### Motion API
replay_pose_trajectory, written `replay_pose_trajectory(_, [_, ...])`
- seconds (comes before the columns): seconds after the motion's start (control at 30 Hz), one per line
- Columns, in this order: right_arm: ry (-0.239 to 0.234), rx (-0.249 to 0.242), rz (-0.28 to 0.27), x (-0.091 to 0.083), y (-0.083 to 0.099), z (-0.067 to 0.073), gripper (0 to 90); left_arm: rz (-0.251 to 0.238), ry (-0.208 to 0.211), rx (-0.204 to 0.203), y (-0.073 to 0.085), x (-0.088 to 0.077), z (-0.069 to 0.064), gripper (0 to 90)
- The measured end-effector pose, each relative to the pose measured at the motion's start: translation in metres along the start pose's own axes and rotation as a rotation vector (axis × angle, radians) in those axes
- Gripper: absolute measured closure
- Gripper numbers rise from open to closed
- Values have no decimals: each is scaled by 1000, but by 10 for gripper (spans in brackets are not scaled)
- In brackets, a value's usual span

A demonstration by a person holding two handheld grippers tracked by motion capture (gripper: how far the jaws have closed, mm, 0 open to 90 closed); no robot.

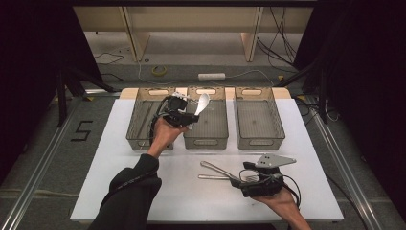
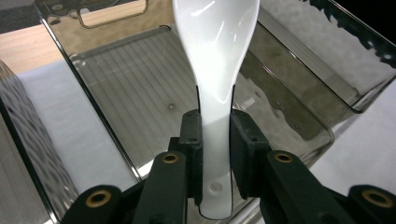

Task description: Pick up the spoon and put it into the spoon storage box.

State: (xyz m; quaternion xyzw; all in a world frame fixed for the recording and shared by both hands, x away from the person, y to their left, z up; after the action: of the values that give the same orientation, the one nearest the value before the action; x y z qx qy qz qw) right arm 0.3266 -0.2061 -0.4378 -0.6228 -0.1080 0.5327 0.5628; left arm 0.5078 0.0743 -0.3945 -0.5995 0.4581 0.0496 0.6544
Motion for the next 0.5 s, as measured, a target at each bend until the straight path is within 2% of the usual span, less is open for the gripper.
replay_pose_trajectory(0.17, [-1,-3,-1,0,0,0,220,19,-10,11,-4,5,0,754])
replay_pose_trajectory(0.33, [-1,-1,0,1,0,0,220,15,-15,-4,-7,9,1,754])
replay_pose_trajectory(0.5, [-1,0,4,1,0,0,220,31,-29,0,-9,15,0,753])
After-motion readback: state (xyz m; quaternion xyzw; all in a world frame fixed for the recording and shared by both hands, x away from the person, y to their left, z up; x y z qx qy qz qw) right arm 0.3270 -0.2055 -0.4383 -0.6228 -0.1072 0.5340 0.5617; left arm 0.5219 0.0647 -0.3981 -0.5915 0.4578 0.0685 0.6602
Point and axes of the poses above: each handheld gripper's, and its own axes: x roughly forward along the jaws, y roughly out of its underside, z roughly to its left, the point moved 1 cm from there along x, roughly forward along the jaws, and after that the axes turned 5 degrees about -y, right-handed, at the moved point
